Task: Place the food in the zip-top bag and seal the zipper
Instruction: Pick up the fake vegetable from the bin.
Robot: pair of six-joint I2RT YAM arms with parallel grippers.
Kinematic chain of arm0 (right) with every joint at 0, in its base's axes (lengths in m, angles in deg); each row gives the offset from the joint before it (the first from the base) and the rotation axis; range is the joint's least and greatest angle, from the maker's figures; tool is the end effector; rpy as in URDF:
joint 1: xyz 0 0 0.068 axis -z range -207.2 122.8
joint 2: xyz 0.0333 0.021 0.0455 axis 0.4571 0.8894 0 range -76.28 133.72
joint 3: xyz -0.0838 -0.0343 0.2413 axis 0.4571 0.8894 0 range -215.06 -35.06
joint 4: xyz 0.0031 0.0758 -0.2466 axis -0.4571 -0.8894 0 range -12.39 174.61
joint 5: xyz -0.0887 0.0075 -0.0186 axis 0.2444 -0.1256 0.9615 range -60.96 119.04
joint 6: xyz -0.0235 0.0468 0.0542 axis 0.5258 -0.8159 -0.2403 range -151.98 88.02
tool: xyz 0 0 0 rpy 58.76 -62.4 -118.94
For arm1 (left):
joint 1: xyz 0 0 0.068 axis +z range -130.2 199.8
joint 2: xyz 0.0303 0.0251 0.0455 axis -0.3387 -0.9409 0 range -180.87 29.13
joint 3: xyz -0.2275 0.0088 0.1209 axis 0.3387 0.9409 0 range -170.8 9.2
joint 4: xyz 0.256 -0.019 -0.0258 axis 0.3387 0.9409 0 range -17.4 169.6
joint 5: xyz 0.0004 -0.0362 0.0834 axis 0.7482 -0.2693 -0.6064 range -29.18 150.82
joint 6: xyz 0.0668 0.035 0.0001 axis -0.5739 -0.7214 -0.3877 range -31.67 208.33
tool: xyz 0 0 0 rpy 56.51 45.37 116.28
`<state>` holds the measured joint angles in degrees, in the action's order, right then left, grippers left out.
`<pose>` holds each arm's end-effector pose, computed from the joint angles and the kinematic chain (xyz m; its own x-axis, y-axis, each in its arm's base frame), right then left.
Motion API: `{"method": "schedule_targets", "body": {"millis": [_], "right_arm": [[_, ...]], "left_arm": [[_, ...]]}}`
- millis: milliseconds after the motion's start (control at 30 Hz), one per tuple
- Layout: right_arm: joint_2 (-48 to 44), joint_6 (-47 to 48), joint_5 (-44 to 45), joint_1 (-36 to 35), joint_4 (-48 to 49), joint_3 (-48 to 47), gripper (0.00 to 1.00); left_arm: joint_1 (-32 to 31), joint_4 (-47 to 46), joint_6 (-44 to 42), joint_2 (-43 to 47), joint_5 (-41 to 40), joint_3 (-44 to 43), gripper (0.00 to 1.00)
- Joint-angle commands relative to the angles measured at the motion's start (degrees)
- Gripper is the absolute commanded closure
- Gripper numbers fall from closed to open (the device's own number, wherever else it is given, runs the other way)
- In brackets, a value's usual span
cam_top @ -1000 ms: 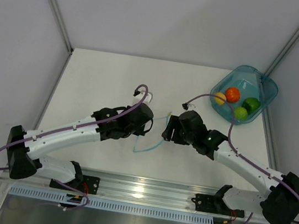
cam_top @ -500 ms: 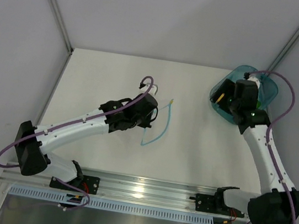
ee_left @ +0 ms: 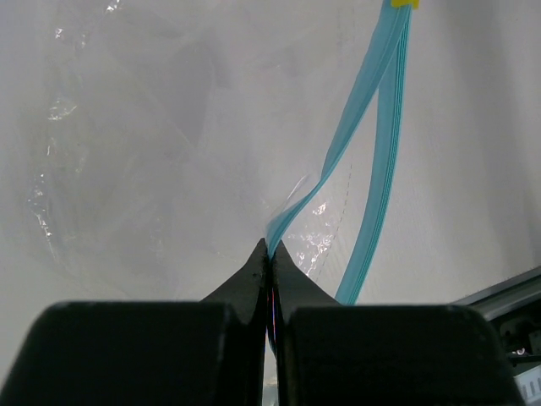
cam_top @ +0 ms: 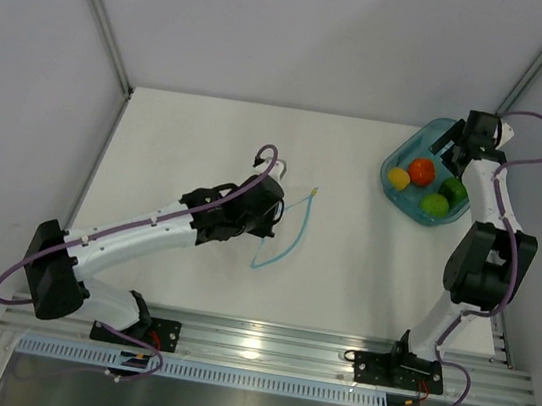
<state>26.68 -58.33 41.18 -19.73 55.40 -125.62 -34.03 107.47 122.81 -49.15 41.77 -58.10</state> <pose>0.4208 -0.0686 0.2719 -0.4644 0.4985 -0.7320 0.5459 0.8120 0.2066 0.2005 -0.2390 0.2735 -0.7051 0.0577 -0.7068 0.2786 0.9391 -0.2013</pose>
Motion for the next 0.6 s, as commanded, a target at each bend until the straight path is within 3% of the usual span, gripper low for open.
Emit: {"method": "schedule_targets", "body": {"millis": [0,233,567], "right_arm": [[4.52,0.25,5.78,1.06,-1.28,-7.6,0.03],[12.52,-1.42,15.27,0.89,-3.83,-12.27,0.05],[17.19,-0.37,18.09,1.85,-4.89,-12.8,0.06]], "left_arm": [[0.39,-2.88,0.94,2.43,1.56,1.3,1.0],[0.39,-4.2,0.85,3.13,2.26,2.97,0.99],[0.39,-4.9,0.41,2.87,3.49,3.5,1.0]]}}
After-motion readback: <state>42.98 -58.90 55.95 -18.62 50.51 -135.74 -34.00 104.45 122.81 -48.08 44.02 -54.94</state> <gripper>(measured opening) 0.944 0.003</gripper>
